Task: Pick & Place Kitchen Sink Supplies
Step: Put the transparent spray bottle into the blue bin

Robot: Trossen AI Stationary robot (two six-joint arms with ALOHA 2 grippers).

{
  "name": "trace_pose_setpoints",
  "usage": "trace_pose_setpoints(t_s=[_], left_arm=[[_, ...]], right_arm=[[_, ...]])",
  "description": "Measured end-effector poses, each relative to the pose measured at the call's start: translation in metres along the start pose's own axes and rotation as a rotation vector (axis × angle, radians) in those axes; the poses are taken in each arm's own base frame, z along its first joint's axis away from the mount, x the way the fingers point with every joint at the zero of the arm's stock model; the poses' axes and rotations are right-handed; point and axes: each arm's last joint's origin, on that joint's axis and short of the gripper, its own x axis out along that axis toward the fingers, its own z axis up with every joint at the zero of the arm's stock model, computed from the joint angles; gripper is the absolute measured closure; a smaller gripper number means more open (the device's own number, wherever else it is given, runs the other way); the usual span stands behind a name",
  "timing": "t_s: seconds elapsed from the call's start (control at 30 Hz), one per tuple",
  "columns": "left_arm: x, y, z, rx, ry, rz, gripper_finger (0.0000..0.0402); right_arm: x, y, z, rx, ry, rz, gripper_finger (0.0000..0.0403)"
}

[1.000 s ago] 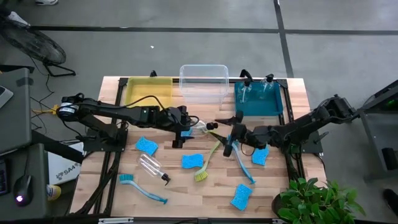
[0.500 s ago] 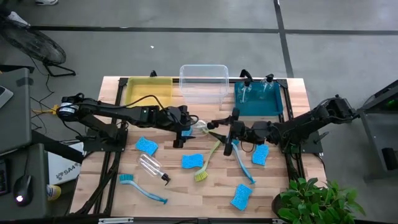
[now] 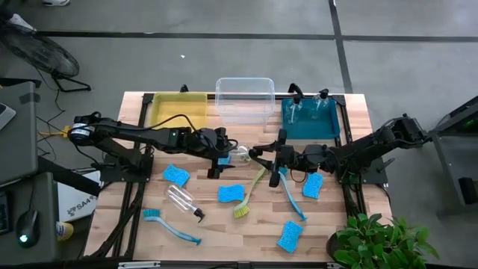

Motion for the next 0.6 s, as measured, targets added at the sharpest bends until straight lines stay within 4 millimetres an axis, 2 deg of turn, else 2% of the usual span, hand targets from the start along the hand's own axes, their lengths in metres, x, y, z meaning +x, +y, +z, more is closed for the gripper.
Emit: trace_pose_setpoints(t_s=[0.17, 0.47, 0.6], left_arm=[[0.0, 0.0, -0.0001, -0.001, 0.001, 0.0, 0.0087], [0.0, 0.0001, -0.0003, -0.004, 0.003, 0.0, 0.0039], [0.0, 0.0002, -0.0004, -0.005, 0.004, 0.004, 0.003]], right_arm=[[0.0, 0.0, -0.0001, 0.0, 0.001, 0.001, 0.0274], [-0.0001, 0.0, -0.0002, 0.007, 0.001, -0.002, 0.0274], [-0.0001, -0.0001, -0.0003, 0.01, 0.003, -0.007, 0.0274]])
